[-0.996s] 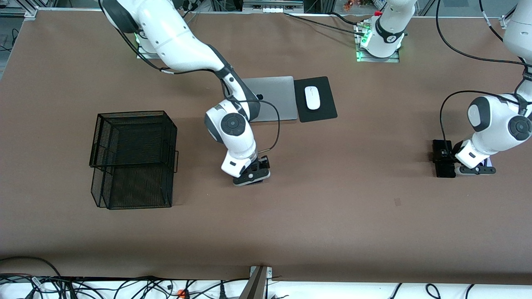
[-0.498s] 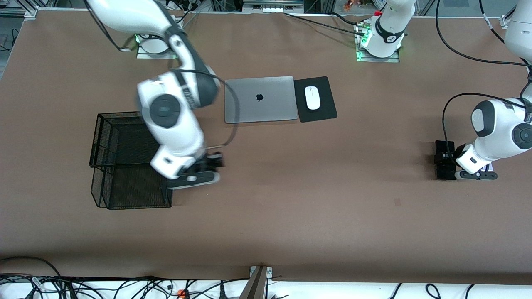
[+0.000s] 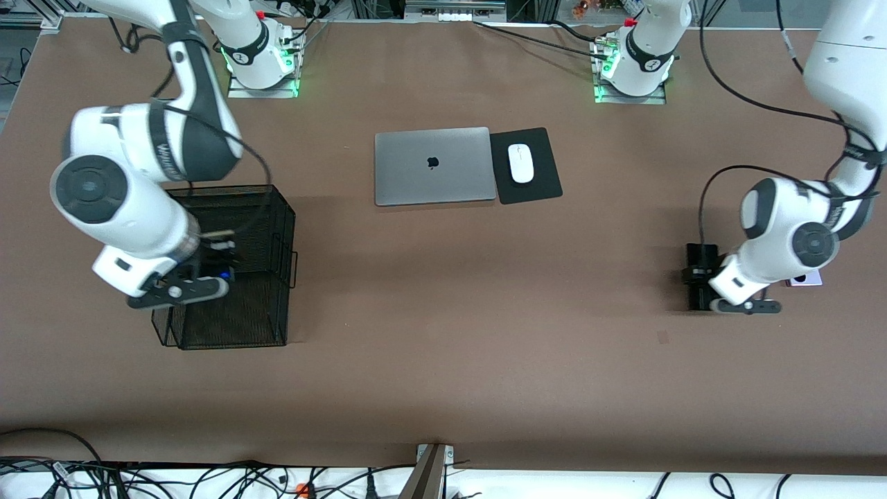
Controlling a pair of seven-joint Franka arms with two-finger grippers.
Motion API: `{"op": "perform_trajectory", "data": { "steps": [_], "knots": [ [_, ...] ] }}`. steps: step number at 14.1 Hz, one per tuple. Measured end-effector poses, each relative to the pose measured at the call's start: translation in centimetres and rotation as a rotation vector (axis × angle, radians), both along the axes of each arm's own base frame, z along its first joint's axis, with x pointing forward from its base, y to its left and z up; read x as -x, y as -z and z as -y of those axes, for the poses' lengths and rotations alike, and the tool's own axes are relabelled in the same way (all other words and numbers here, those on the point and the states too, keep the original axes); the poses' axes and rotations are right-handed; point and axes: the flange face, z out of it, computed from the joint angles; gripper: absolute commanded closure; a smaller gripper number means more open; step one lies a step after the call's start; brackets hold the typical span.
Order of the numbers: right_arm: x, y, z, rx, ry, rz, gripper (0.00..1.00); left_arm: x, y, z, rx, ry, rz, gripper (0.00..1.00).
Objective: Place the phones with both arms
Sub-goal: 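Place the flip phone in the basket while the left gripper carries the tall phone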
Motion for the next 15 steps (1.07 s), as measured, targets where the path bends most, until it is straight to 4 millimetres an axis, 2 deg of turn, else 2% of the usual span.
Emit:
{"op": "perform_trajectory", "data": {
  "steps": [3, 6, 9, 12, 15],
  "knots": [
    [3.6, 3.5, 5.0, -0.019, 0.057, -0.011, 1.00, -0.2, -0.2, 7.3, -0.011, -0.005, 0.003, 0.90],
    [7.5, 8.0, 9.2, -0.040, 0.107, -0.012, 1.00, 0.2, -1.2, 17.1, -0.026, -0.024, 0.015, 0.90],
    [8.7, 10.3, 10.3, -0.049, 0.114, 0.032, 1.00, 1.4, -3.1, 27.0, 0.008, -0.046, 0.006, 0.90],
    [8.8, 11.5, 11.4, -0.043, 0.129, 0.051, 1.00, 2.0, -4.1, 33.0, 0.027, -0.063, 0.022, 0.90],
    [8.8, 12.5, 12.3, -0.037, 0.147, 0.054, 1.00, 2.4, -3.2, 38.9, 0.054, -0.067, 0.033, 0.90]
  ]
}}
